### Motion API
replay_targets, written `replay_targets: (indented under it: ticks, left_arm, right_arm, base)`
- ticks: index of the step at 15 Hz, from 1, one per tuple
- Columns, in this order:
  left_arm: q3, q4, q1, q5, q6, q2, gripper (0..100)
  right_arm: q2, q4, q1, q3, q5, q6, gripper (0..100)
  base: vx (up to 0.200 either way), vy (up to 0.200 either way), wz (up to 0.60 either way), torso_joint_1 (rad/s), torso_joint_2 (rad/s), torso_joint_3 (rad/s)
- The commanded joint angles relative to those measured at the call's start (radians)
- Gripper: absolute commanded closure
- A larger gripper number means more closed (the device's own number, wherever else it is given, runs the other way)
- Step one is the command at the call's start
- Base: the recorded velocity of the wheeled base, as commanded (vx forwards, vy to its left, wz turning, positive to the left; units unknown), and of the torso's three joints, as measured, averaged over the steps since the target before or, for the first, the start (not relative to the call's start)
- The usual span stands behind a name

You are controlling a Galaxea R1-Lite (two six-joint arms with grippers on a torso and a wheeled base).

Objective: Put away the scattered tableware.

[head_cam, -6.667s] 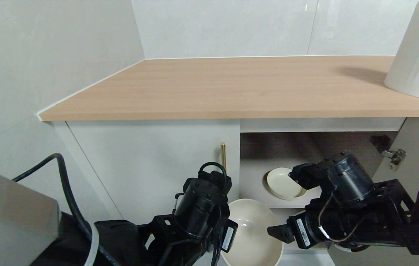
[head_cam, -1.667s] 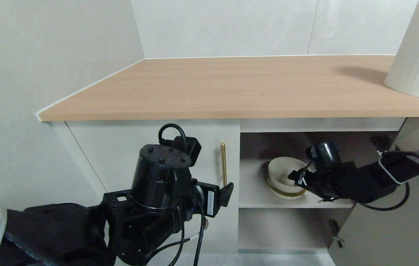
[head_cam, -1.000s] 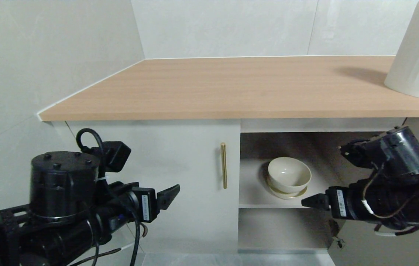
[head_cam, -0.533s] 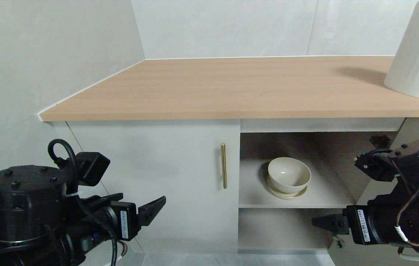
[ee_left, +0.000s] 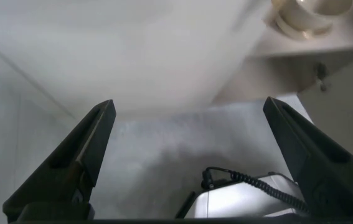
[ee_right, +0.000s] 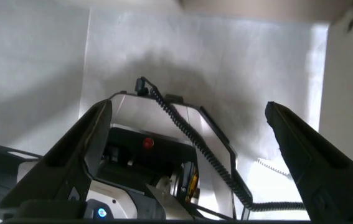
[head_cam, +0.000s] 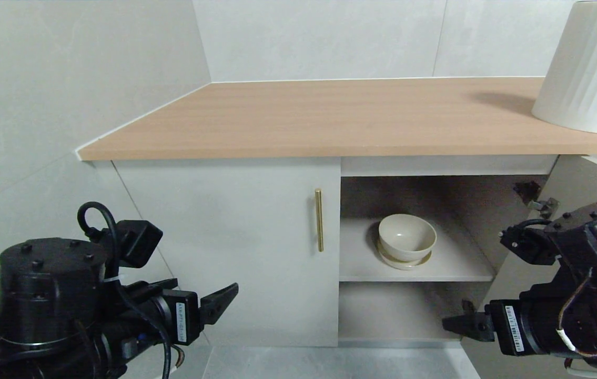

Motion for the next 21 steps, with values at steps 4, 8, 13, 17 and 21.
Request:
replay_targets:
  ticks: [4, 8, 13, 17, 21]
  left_arm:
    - [0.003, -0.001, 0.0, 0.001, -0.001, 0.008, 0]
    - [0.003, -0.001, 0.0, 0.001, -0.001, 0.008, 0]
    - [0.004, -0.001, 0.0, 0.001, -0.001, 0.008, 0]
    - [0.004, -0.001, 0.0, 0.001, -0.001, 0.008, 0]
    - [0.004, -0.001, -0.002, 0.001, -0.001, 0.008, 0]
  right_arm:
    - [0.012, 0.0, 0.0, 0.001, 0.0, 0.0, 0]
    - [0.011, 0.003, 0.0, 0.001, 0.002, 0.0, 0]
    - [0.011, 0.004, 0.0, 0.002, 0.005, 0.0, 0]
    - [0.012, 0.004, 0.0, 0.002, 0.005, 0.0, 0]
    - [0.012, 0.004, 0.0, 0.002, 0.005, 0.0, 0]
  base:
    - [-0.2, 0.0, 0.0, 0.001, 0.0, 0.0]
    - [-0.2, 0.0, 0.0, 0.001, 0.0, 0.006]
    - [0.0, 0.0, 0.0, 0.0, 0.0, 0.0]
    - [0.0, 0.0, 0.0, 0.0, 0.0, 0.0]
    - [-0.2, 0.0, 0.0, 0.004, 0.0, -0.001]
